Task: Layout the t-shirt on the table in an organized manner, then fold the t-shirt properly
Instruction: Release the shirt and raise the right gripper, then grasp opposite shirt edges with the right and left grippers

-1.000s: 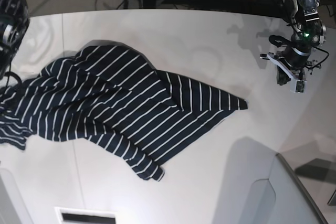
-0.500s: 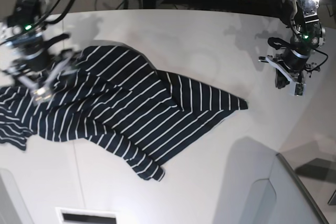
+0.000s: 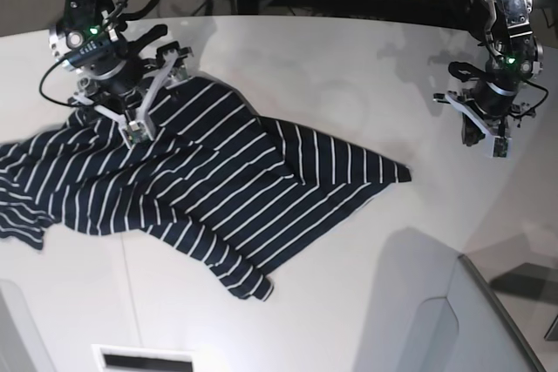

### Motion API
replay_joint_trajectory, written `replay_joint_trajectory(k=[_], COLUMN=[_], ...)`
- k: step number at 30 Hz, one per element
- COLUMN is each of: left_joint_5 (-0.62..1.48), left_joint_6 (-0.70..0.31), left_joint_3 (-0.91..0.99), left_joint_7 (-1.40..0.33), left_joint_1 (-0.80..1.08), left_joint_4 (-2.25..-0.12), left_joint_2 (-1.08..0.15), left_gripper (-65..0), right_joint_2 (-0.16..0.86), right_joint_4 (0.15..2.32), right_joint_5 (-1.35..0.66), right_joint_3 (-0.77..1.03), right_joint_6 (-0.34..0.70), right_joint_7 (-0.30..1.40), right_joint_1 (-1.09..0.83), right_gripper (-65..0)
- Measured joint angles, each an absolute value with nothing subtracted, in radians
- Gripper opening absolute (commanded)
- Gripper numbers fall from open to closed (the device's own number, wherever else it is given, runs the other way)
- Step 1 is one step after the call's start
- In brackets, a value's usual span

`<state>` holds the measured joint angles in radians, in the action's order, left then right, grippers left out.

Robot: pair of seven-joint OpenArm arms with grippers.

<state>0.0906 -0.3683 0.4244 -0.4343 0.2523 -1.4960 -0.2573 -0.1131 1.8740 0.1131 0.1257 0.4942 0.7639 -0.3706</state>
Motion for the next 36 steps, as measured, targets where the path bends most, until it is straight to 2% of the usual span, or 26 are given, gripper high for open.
replay_joint_trajectory(k=[7, 8, 9, 12, 13, 15, 17, 22, 27, 33, 36], left_joint_5=[0.090, 0.091, 0.090, 0.090, 0.090, 0.090, 0.090, 0.090, 0.091, 0.090, 0.089], left_joint_6=[-0.368, -0.368, -0.368, -0.368, -0.368, -0.368, -0.368, -0.368, -0.368, -0.368, -0.361], left_joint_3=[0.425, 0.425, 0.425, 0.425, 0.425, 0.425, 0.425, 0.425, 0.421, 0.418, 0.380], left_joint_7=[-0.435, -0.434, -0.434, -0.434, -0.434, -0.434, -0.434, -0.434, -0.379, -0.377, -0.377], left_joint_1=[0.255, 0.255, 0.255, 0.255, 0.254, 0.253, 0.252, 0.252, 0.253, 0.253, 0.250], left_joint_4=[-1.496, -1.496, -1.496, -1.496, -1.494, -1.492, -1.491, -1.490, -1.489, -1.488, -1.489], left_joint_2=[-0.257, -0.257, -0.257, -0.258, -0.258, -0.258, -0.258, -0.258, -0.258, -0.258, -0.258], left_gripper=[-65.0, -65.0, -65.0, -65.0, -65.0, -65.0, -65.0, -65.0, -65.0, -65.0, -65.0], right_joint_2=[-0.111, -0.111, -0.111, -0.111, -0.111, -0.111, -0.111, -0.110, -0.104, -0.105, -0.105], right_joint_4=[1.710, 1.703, 1.702, 1.702, 1.702, 1.702, 1.713, 1.844, 1.922, 1.931, 1.924], right_joint_5=[0.120, 0.120, 0.120, 0.115, 0.115, 0.114, 0.117, 0.114, 0.125, 0.120, 0.119], right_joint_3=[0.127, 0.127, 0.128, 0.129, 0.129, 0.129, 0.129, 0.131, 0.255, 0.315, 0.315], right_joint_6=[0.495, 0.494, 0.492, 0.491, 0.491, 0.491, 0.490, 0.493, 0.495, 0.507, 0.560], right_joint_7=[0.772, 0.761, 0.742, 0.738, 0.745, 0.769, 0.774, 0.807, 0.916, 0.928, 0.918], right_joint_1=[-0.343, -0.335, -0.332, -0.333, -0.336, -0.337, -0.341, -0.420, -0.417, -0.466, -0.454], right_gripper=[-18.0, -21.9, -29.7, -62.3, -65.0, -62.3, -65.0, -64.7, -64.7, -64.5, -64.2])
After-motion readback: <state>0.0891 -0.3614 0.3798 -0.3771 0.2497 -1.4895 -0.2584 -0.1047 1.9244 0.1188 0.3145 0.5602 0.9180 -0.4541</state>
